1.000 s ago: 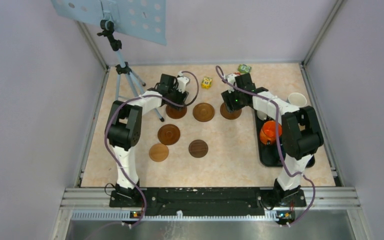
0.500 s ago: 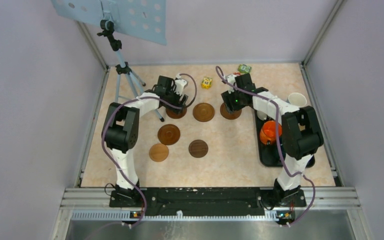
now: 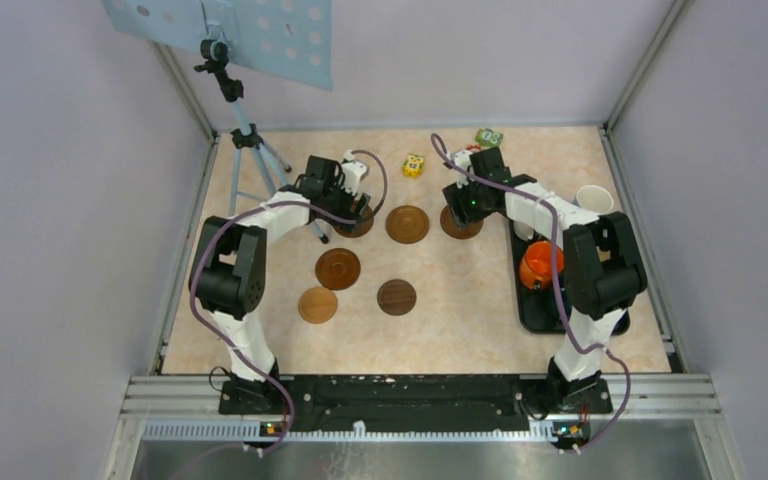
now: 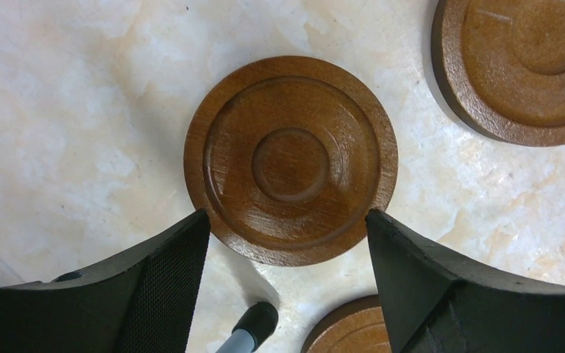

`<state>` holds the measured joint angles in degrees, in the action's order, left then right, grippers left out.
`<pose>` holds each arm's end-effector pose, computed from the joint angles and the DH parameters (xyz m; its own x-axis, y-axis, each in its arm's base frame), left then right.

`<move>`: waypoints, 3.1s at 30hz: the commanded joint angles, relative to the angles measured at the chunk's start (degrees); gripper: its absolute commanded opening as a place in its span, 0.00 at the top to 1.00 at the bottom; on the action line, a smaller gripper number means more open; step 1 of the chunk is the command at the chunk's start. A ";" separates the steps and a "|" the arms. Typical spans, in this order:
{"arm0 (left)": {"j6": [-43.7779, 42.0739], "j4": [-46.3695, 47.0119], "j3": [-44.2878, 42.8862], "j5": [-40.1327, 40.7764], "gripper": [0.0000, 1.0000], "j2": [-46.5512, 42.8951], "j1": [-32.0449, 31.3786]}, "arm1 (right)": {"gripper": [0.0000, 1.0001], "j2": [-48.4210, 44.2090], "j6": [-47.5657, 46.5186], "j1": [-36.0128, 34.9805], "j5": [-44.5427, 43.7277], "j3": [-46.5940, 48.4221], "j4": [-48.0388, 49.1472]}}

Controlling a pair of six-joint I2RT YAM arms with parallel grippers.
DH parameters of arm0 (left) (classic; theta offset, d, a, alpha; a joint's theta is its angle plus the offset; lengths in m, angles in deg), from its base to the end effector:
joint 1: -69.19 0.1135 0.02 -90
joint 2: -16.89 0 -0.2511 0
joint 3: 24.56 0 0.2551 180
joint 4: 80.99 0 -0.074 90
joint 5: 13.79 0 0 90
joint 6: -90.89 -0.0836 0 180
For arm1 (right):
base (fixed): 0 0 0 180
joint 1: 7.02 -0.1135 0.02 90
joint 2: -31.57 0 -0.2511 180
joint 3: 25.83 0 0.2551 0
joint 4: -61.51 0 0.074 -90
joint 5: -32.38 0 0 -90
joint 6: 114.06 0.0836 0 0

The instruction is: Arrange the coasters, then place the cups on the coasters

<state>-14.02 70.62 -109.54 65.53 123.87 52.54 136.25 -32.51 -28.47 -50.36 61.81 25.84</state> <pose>0.4070 -0.1379 0.1378 -0.6117 0.4468 -0.6528 0.5714 0.8203 0.0261 0.3895 0.1644 0.1568 -0.6687 -0.4193 -0.6140 -0.5381 0.8428 0.0104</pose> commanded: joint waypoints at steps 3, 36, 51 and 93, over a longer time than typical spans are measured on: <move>1.94 1.13 3.53 -0.84 0.16 -5.52 0.01 | 0.45 -2.82 -0.60 0.35 0.56 1.84 0.59; 3.48 1.23 8.03 1.05 0.18 -8.10 5.58 | 0.45 -3.13 -0.69 0.33 2.07 1.33 0.40; -7.62 -5.45 9.86 -16.40 0.18 -13.30 7.85 | 0.45 -10.72 -0.54 -7.76 13.09 -7.22 3.31; -5.78 0.06 13.13 -7.39 0.49 -4.14 -17.71 | 0.46 -18.98 -1.27 1.42 14.14 -16.31 -0.30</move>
<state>-22.55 70.25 -94.17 57.27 115.52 37.99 120.36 -32.24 -28.69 -36.74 46.49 26.21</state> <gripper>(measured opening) 0.522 0.537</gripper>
